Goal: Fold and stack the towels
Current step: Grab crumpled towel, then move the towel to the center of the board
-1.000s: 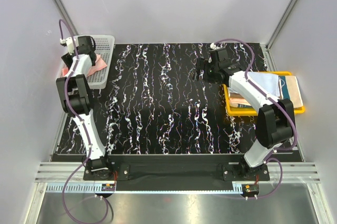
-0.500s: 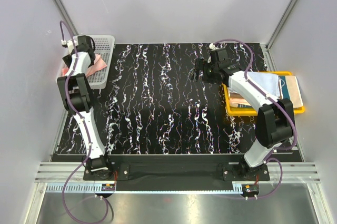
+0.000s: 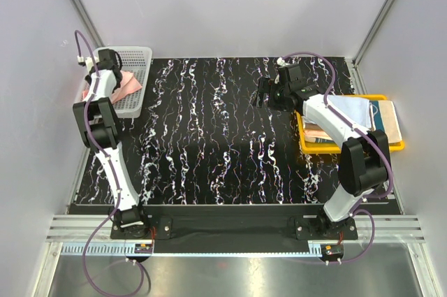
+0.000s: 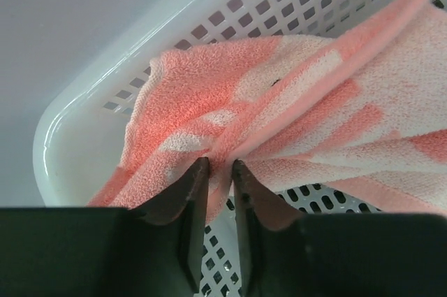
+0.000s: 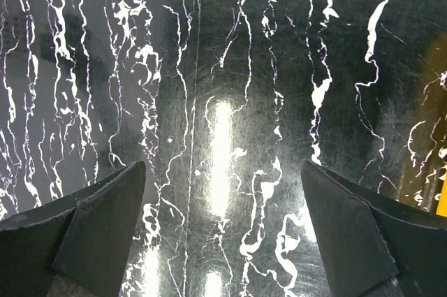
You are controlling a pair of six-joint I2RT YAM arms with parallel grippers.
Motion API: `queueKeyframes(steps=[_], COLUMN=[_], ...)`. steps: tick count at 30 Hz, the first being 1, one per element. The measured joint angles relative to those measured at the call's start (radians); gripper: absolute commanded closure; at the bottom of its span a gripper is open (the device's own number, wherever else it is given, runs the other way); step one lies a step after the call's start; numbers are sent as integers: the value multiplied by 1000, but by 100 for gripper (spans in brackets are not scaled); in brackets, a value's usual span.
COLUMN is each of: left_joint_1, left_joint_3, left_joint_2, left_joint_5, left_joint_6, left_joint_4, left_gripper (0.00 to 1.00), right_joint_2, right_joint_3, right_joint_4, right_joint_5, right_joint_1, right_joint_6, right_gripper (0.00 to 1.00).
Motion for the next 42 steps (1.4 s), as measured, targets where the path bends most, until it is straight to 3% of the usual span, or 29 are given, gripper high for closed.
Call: queueKeyframes(steps=[3, 6, 11, 19, 27, 34, 42], left_joint_1=[2, 3, -4, -76, -193, -299, -469], left_joint_3=[0, -19, -200, -435, -527, -505, -260], left_joint_2=[0, -5, -99, -393, -612, -682, -711], left_joint_5=[11, 38, 107, 140, 144, 155, 160], left_joint_6=[13, 21, 16, -5, -39, -29, 68], left_joint_4=[1, 27, 113, 260, 344, 319, 262], left_gripper=[100, 100, 100, 100, 100, 100, 100], right_joint_2=[0, 0, 0, 0, 9, 22, 24], right_joint_3=[-2, -2, -2, -2, 0, 29, 63], right_joint_4=[2, 4, 5, 4, 3, 3, 4], right_joint_5=[-11, -17, -18, -16, -15, -12, -8], right_joint_1=[0, 0, 0, 0, 1, 1, 1], right_joint_6=[0, 0, 0, 0, 0, 0, 3], right_gripper=[0, 0, 0, 0, 0, 0, 0])
